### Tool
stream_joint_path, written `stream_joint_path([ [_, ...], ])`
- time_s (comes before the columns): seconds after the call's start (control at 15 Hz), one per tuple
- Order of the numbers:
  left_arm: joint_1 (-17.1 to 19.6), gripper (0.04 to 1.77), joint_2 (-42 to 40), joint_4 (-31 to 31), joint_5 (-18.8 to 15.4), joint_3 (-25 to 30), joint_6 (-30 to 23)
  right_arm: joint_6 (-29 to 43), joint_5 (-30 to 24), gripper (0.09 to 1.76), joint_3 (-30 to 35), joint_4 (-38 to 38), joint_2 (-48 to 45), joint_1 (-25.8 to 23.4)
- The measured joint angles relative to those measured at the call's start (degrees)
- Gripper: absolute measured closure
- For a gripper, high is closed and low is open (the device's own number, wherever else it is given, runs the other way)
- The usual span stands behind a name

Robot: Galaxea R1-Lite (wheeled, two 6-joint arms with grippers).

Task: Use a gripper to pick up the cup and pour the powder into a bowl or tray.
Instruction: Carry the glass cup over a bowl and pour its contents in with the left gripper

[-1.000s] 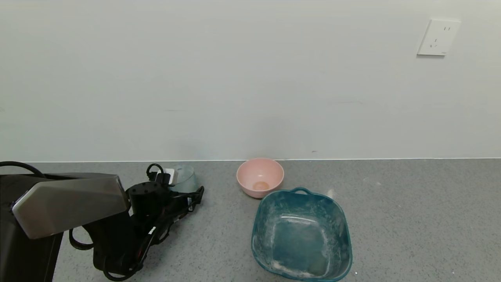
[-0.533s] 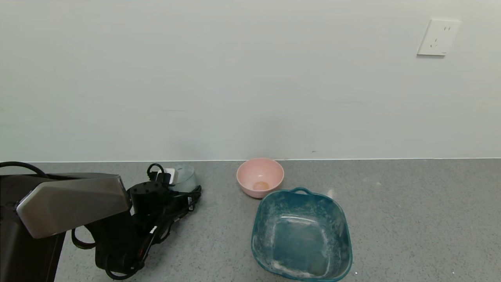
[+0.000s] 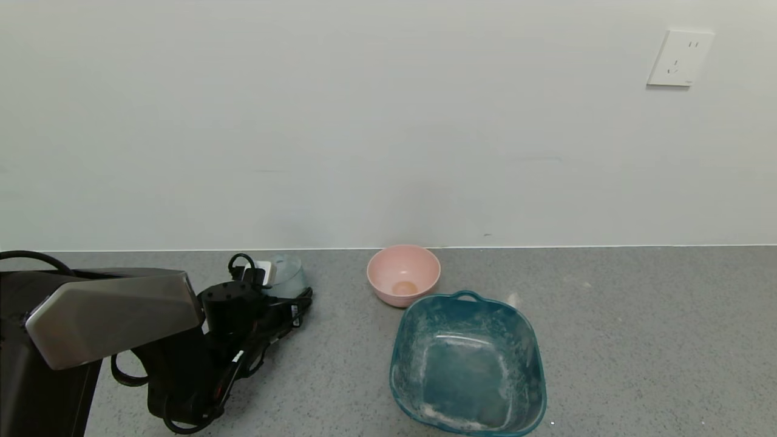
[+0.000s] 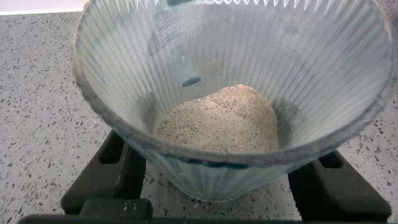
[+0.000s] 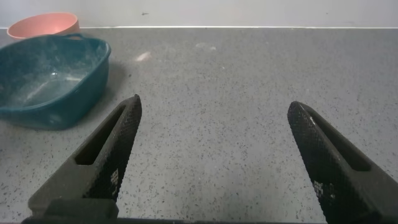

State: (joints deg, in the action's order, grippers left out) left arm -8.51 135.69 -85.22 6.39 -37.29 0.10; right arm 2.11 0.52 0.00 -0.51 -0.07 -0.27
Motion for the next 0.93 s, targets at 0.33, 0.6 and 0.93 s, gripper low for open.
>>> stream_joint_path([
  [0.33, 0.0, 0.52, -0.8, 1.7, 0.0, 0.2, 0.1, 0.0, 0.0, 0.14, 0.0, 0.0, 0.0, 0.0],
  [0.6, -0.1, 0.52, -5.2, 8.0, 0.0, 0.1, 0.1, 0.0, 0.0, 0.14, 0.0, 0.0, 0.0, 0.0],
  [0.93, -2.7, 0.52, -15.9, 22.2, 0.6, -2.2, 0.8, 0.0, 0.0, 0.14, 0.0, 0.0, 0.0, 0.0],
])
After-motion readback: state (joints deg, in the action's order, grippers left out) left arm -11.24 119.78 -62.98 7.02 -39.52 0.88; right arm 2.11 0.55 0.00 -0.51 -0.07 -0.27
